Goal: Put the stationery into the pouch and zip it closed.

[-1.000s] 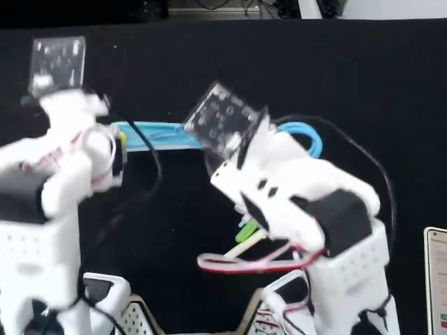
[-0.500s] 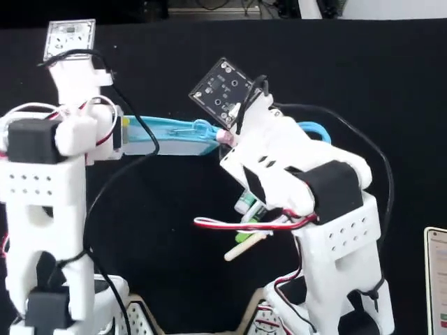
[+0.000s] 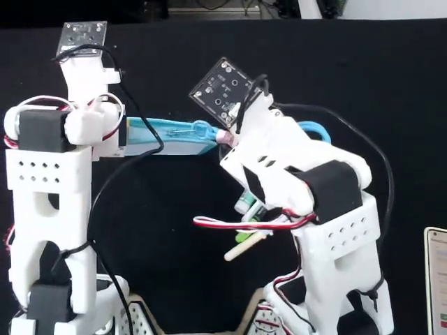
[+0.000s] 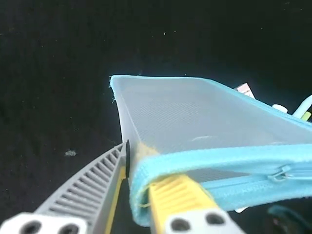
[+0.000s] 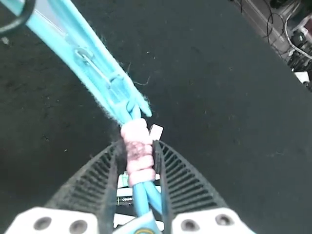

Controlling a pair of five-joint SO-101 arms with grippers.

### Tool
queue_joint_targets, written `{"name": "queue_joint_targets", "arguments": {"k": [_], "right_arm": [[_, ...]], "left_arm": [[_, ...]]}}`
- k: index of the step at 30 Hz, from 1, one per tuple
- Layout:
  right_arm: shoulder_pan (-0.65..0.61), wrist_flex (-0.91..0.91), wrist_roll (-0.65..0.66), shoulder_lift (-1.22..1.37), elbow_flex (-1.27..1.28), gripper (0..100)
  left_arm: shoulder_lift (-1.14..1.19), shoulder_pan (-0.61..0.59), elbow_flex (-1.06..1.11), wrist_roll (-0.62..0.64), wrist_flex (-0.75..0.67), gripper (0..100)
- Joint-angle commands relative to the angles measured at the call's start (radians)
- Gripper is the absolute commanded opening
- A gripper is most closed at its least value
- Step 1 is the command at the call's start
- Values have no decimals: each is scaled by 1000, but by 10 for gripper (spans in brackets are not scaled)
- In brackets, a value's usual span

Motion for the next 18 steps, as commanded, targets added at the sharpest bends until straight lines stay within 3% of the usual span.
{"name": "queue_joint_targets", "arguments": {"k": [1,5,11,18], "right_arm": [[35,40,-2,-7,-31,11],[81,43,0,-7,-33,11],[94,23,0,-5,-33,11],[92,-63,-2,1,5,11]], "left_arm": [[-12,-28,36,-3,2,30],[-31,-36,97,-3,-55,30],[-249,-73,186,29,-118,30],[-334,-79,527,-40,-264,30]]}}
